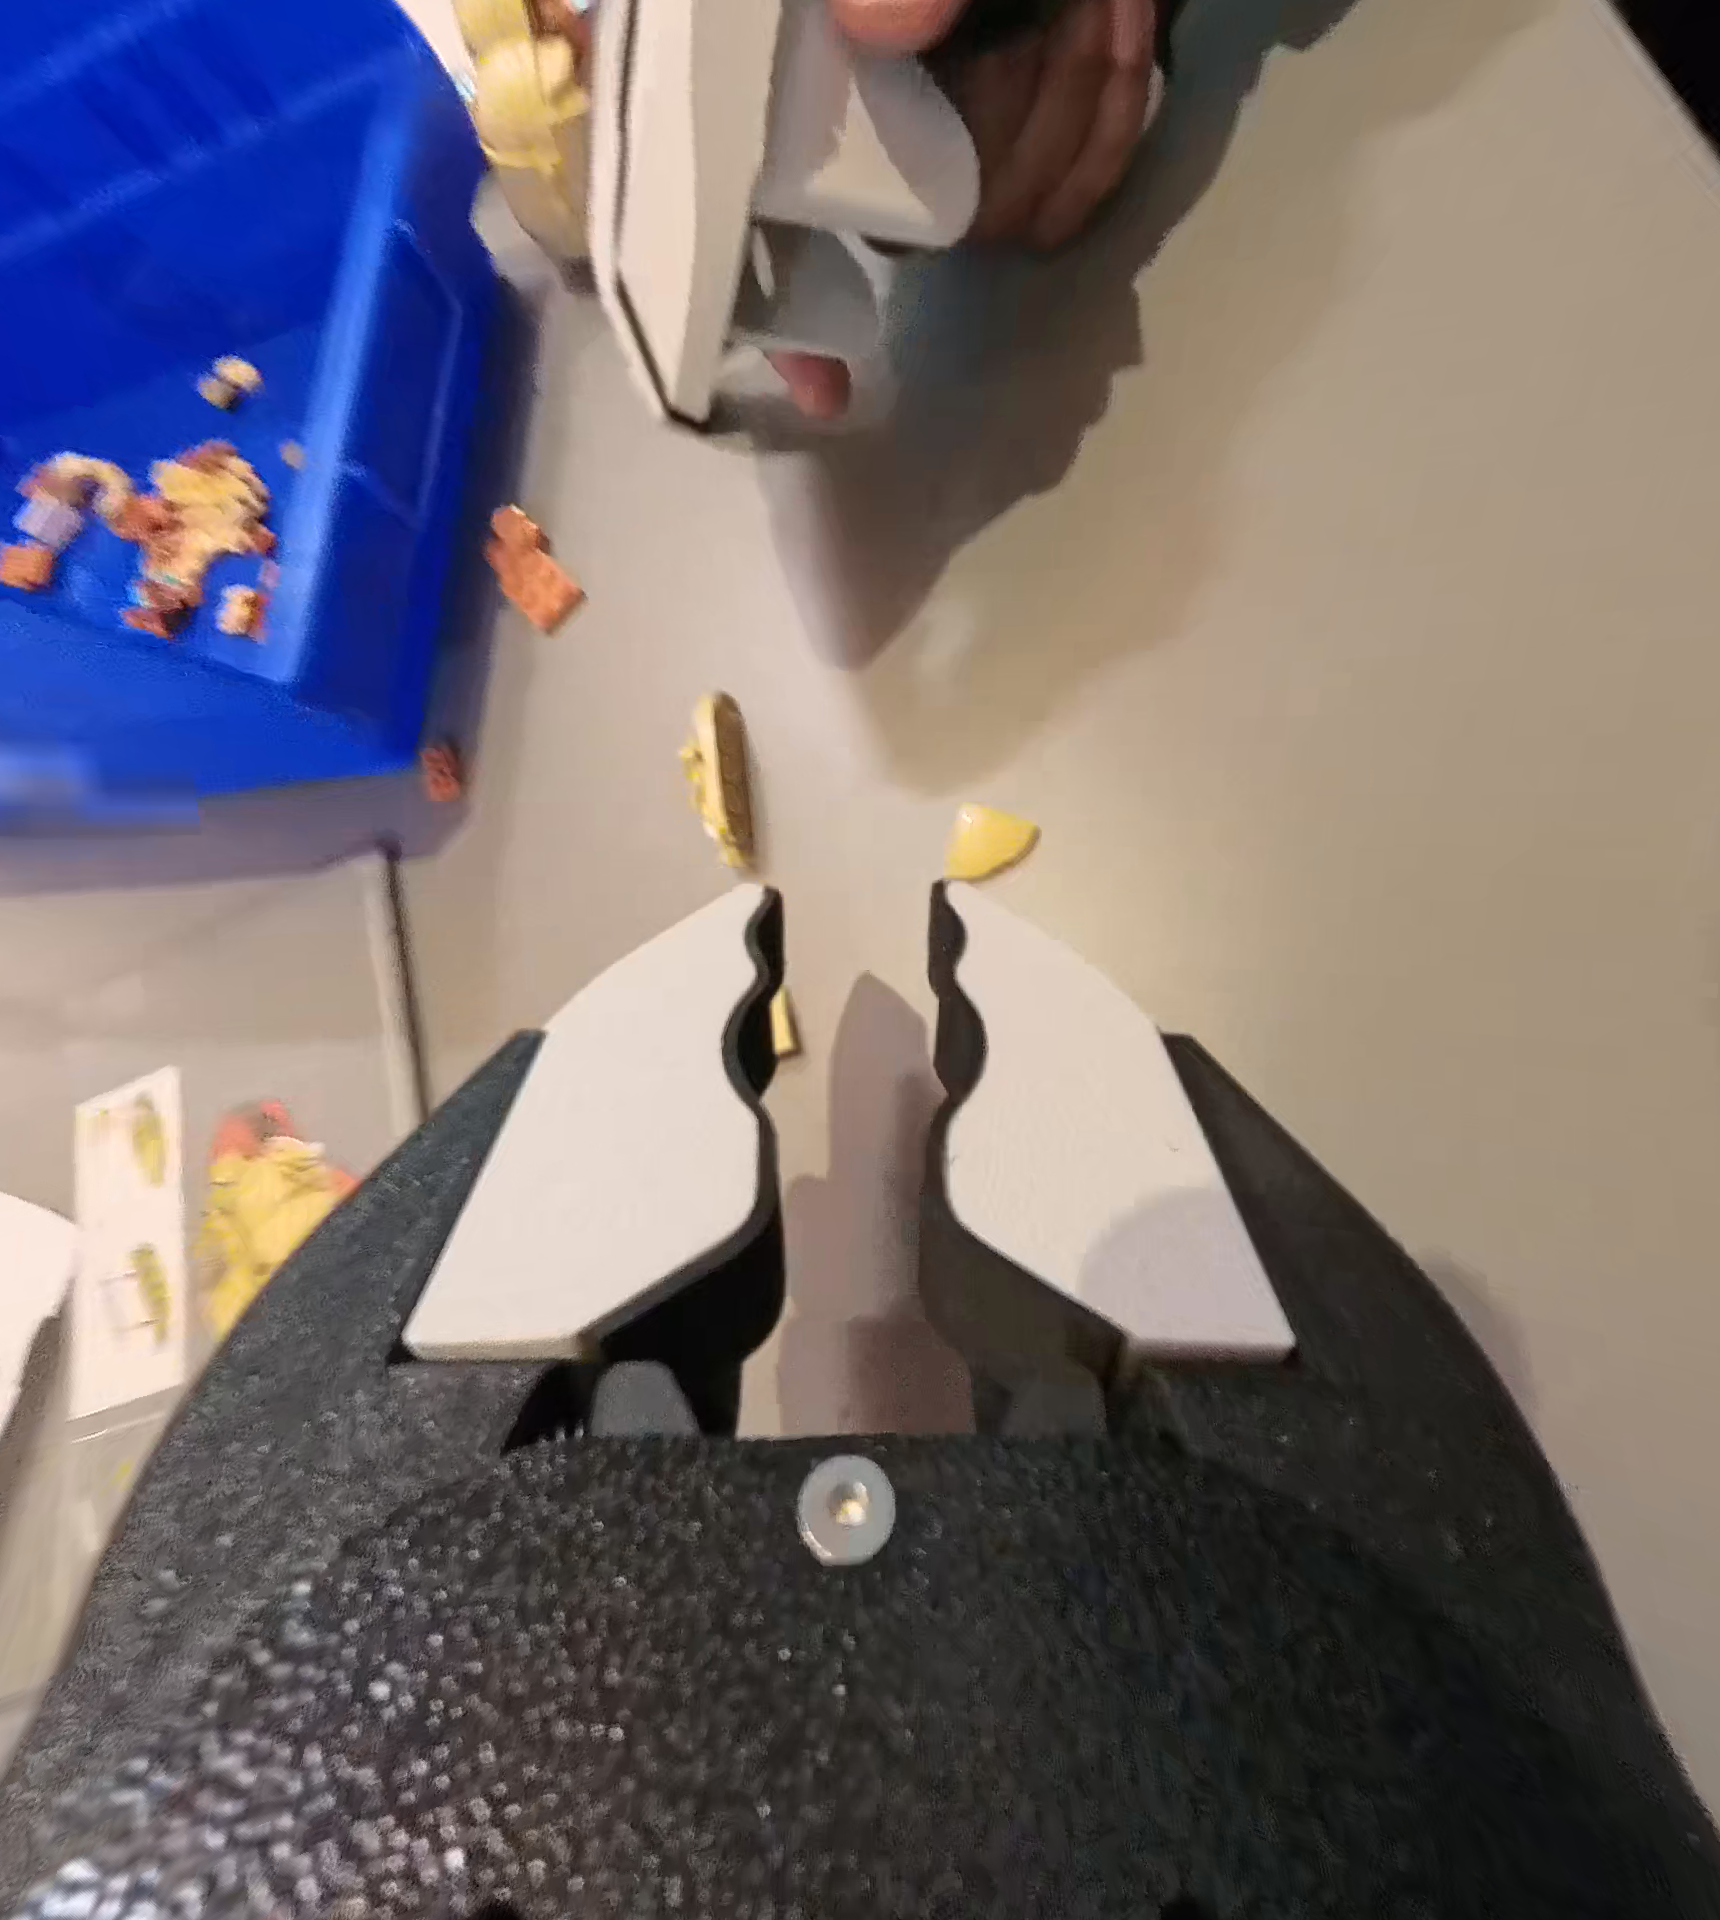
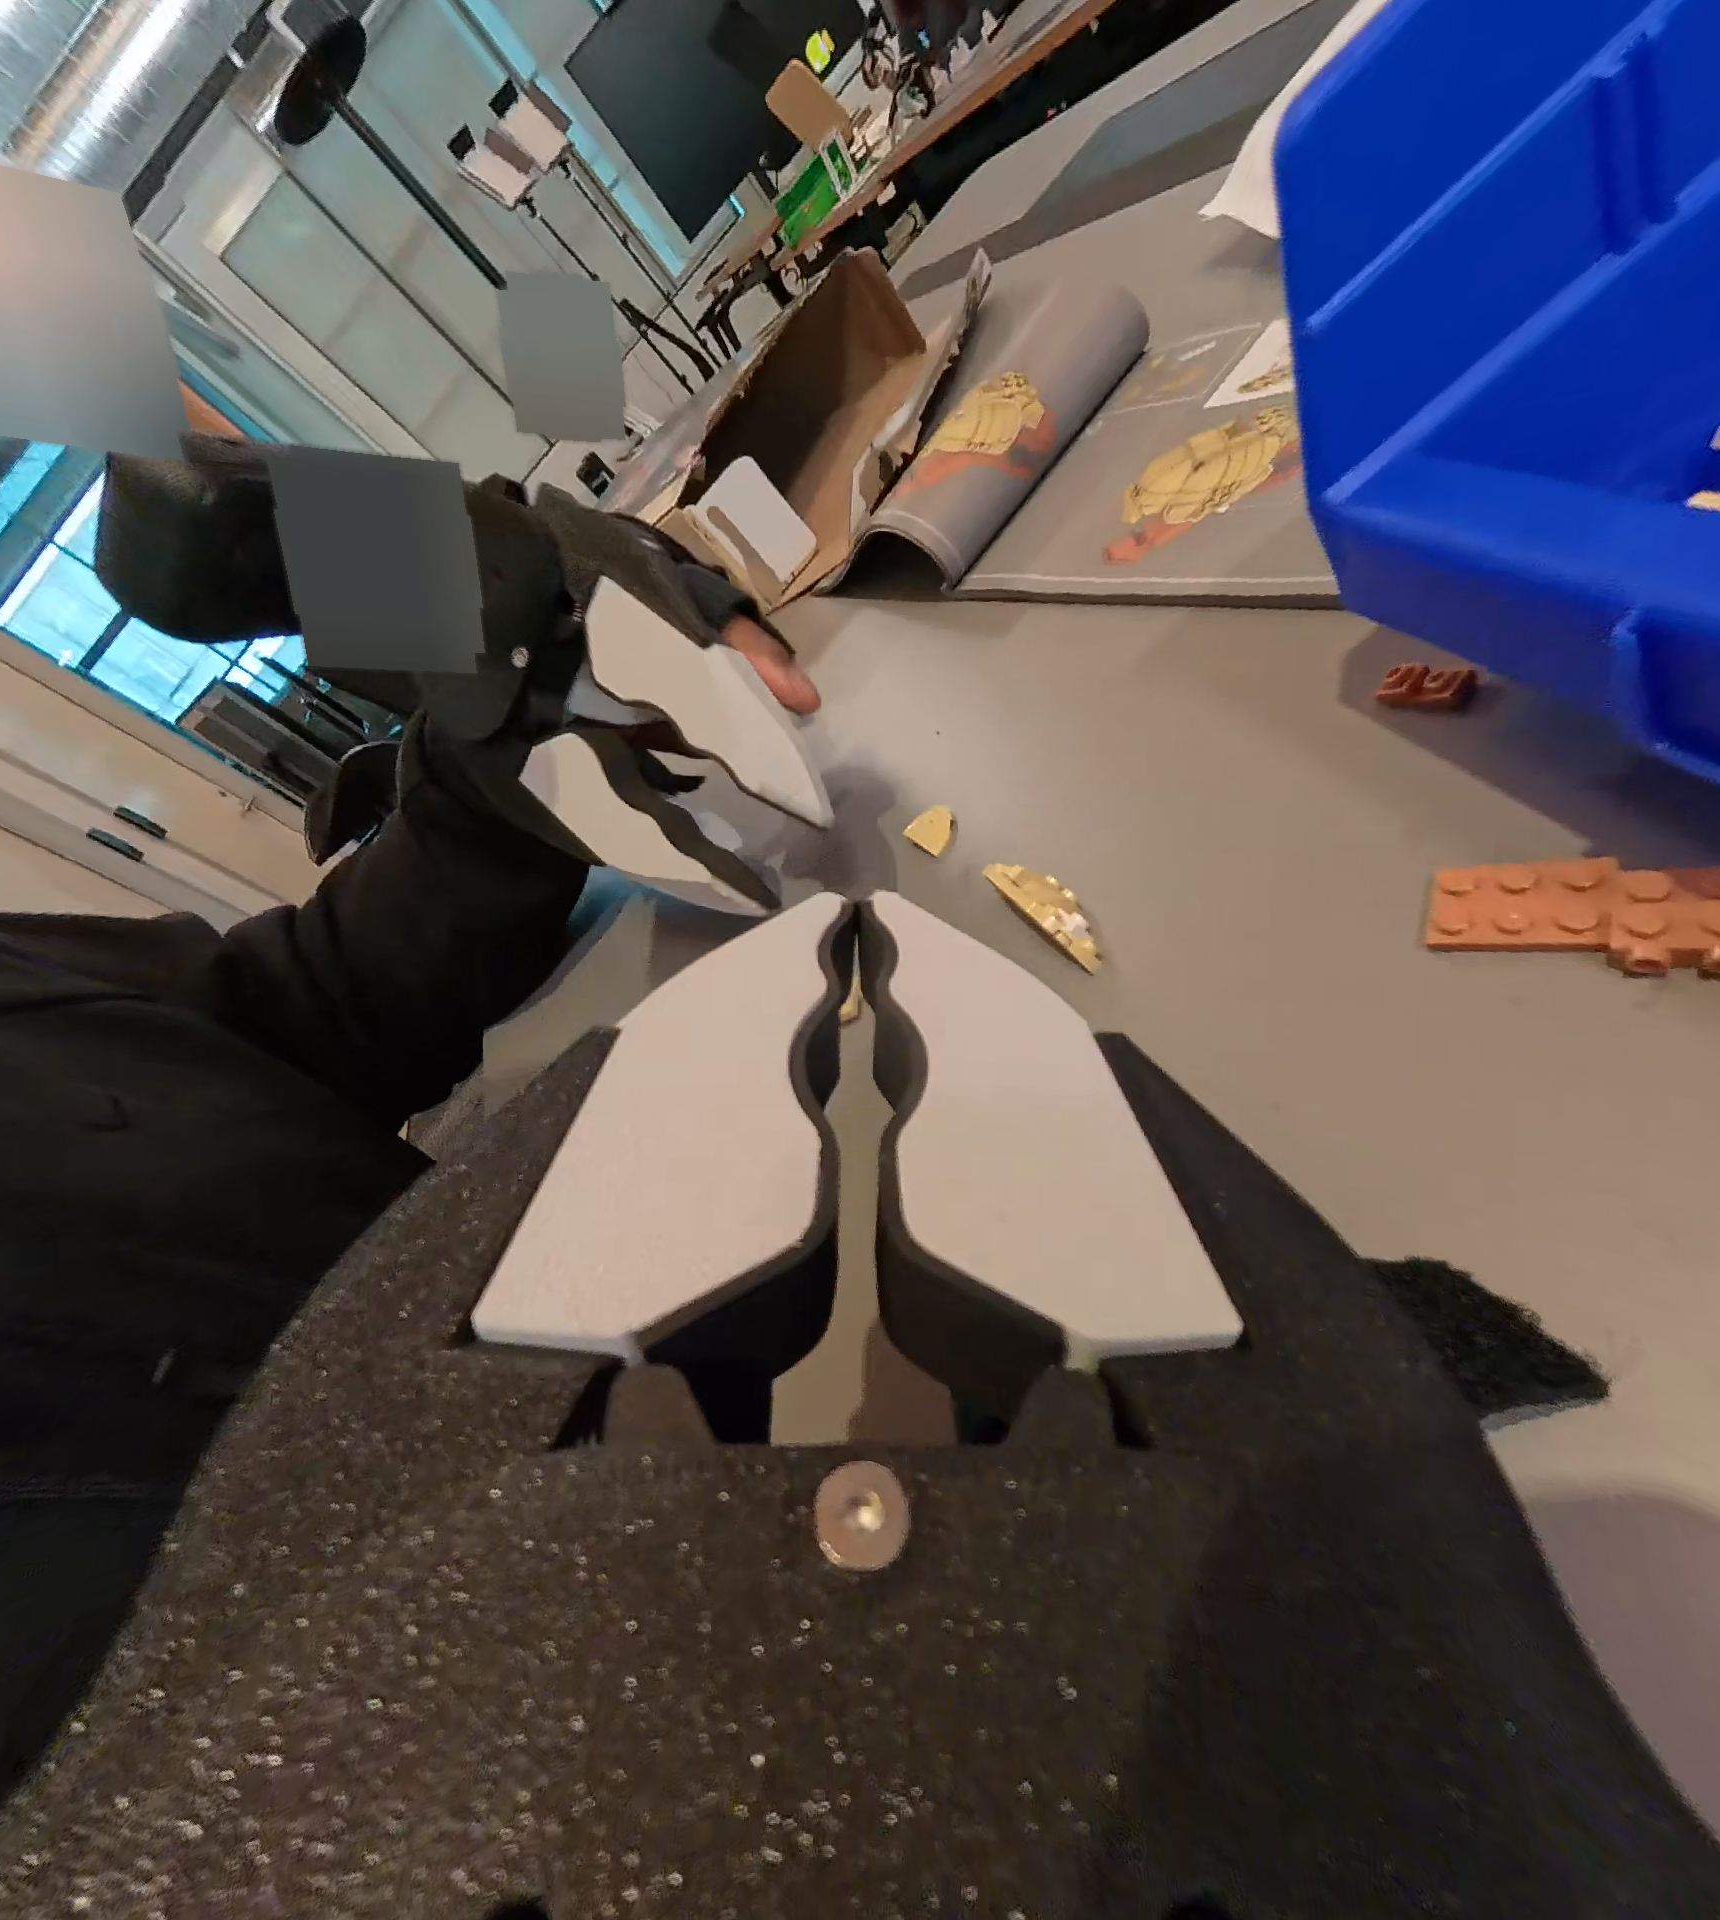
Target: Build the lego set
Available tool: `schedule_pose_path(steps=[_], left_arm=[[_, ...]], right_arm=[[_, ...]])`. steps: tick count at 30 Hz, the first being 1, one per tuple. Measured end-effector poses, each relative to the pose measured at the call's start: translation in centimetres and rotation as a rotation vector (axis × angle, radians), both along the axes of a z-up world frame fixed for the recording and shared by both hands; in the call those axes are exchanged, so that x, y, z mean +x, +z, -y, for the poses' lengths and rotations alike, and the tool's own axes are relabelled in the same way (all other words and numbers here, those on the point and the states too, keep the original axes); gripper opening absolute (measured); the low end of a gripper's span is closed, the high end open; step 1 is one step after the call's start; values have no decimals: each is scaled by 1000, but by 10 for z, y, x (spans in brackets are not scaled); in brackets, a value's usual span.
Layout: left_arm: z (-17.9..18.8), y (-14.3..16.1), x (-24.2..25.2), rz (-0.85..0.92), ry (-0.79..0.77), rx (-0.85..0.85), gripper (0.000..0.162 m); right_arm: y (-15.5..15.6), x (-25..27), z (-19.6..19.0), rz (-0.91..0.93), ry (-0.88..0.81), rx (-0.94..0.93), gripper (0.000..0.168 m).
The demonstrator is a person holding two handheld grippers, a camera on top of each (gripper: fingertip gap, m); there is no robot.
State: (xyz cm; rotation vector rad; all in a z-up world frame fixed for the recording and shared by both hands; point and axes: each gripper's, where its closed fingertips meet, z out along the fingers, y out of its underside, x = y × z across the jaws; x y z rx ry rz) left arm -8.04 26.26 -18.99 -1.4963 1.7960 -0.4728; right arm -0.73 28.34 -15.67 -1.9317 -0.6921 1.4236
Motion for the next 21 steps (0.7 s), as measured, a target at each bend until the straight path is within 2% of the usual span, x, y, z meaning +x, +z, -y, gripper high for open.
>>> schedule_pose_path(steps=[9,12,21], left_arm=[[12,-30,17,-105,-77,-95,27],[19,-33,17,-125,-102,-128,13],[31,-35,35,-150,-30,-196,0]], right_arm=[[-4,-12,13,41,101,47,0],[-4,-12,14,42,100,50,0],[-9,-13,17,104,85,99,4]])
